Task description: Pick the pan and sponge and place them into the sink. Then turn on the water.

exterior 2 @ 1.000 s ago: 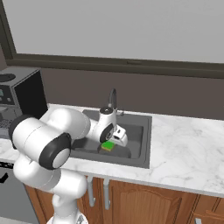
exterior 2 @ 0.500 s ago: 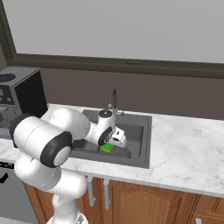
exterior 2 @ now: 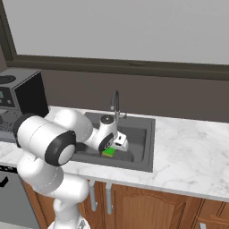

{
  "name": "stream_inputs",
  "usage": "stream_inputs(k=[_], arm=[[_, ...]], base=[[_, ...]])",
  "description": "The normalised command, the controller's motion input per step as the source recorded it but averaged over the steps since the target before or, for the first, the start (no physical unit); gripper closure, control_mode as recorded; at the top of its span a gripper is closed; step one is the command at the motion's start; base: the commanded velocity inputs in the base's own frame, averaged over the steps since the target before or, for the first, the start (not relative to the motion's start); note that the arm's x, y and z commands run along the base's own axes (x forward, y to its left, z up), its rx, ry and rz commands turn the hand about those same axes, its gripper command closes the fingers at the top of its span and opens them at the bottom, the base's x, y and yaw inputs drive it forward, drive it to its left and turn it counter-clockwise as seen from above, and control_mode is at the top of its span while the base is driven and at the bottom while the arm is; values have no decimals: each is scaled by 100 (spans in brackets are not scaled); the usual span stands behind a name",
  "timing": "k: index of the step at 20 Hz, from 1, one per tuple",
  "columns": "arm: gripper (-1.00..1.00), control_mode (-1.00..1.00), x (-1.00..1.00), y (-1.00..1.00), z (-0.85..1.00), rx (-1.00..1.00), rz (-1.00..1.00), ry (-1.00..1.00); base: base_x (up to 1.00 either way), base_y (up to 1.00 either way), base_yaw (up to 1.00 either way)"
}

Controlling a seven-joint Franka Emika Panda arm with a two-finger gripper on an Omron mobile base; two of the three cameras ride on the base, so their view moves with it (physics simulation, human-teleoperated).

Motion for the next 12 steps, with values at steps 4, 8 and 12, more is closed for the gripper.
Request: stream_inputs(k=[4,8,12], arm=[[100,-100,8,3,-11,0,5,-3],[100,-100,8,4,-11,0,5,-2],[100,-100,8,5,-11,0,5,-2]], base=[[0,0,0],[0,0,0],[0,0,0]])
